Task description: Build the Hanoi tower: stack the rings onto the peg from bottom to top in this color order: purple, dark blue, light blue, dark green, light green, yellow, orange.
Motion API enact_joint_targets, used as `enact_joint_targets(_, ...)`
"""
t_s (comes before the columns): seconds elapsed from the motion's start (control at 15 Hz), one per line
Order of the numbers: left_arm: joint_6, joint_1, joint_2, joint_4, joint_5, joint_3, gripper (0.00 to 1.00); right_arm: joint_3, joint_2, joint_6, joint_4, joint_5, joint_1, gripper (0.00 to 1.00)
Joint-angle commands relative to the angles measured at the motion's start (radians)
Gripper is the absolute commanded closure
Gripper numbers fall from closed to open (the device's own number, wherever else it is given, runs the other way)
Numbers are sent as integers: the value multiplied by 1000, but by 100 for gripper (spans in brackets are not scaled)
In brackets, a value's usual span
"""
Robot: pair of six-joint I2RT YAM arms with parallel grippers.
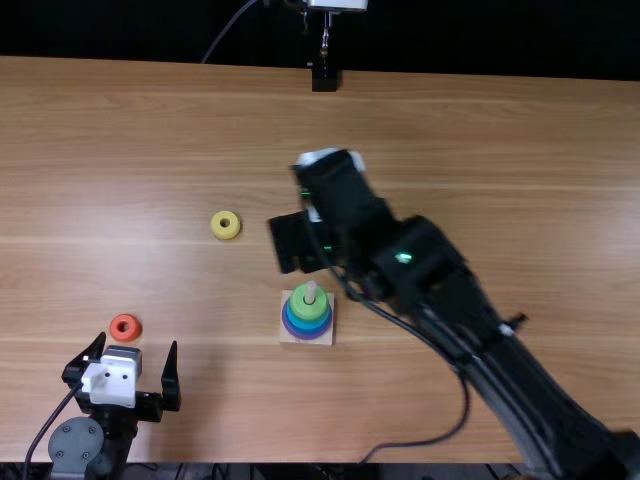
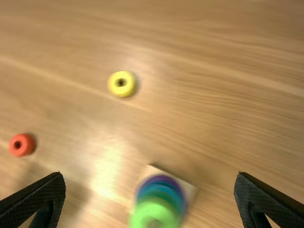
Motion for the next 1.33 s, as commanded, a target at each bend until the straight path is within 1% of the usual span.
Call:
enact_joint_targets(0.0, 10, 5, -12, -75, 12, -110, 0, -115, -116, -10, 41, 13, -53, 0)
enact_joint_targets(0.13, 10, 5, -12, -75, 12, -110, 0, -304, -248, -15, 243, 11, -156, 0)
enact_joint_targets(0.2, 10, 5, -12, -75, 12, -110, 0, -390, -318, -41, 339, 11, -201, 0)
enact_joint_targets(0.27, 10, 5, -12, -75, 12, -110, 0, -480, -392, -91, 409, 11, -244, 0)
enact_joint_targets(0.4, 10, 5, -12, -75, 12, -110, 0, -643, -531, -214, 519, 9, -317, 0)
enact_joint_targets(0.47, 10, 5, -12, -75, 12, -110, 0, -727, -616, -242, 580, 9, -349, 0)
enact_joint_targets(0.6, 10, 5, -12, -75, 12, -110, 0, -884, -781, -245, 761, 9, -403, 0)
enact_joint_targets(0.67, 10, 5, -12, -75, 12, -110, 0, -953, -844, -247, 823, 9, -446, 0)
enact_joint_targets(0.73, 10, 5, -12, -75, 14, -110, 0, -1026, -909, -245, 845, 9, -477, 0)
enact_joint_targets(0.87, 10, 5, -12, -75, 12, -110, 0, -1167, -1068, -244, 847, 7, -509, 0)
enact_joint_targets(1.0, 10, 5, -12, -75, 12, -110, 0, -1273, -1191, -242, 849, 6, -558, 0)
enact_joint_targets(1.27, 10, 5, -12, -75, 12, -110, 0, -1505, -1452, -242, 849, 4, -629, 0)
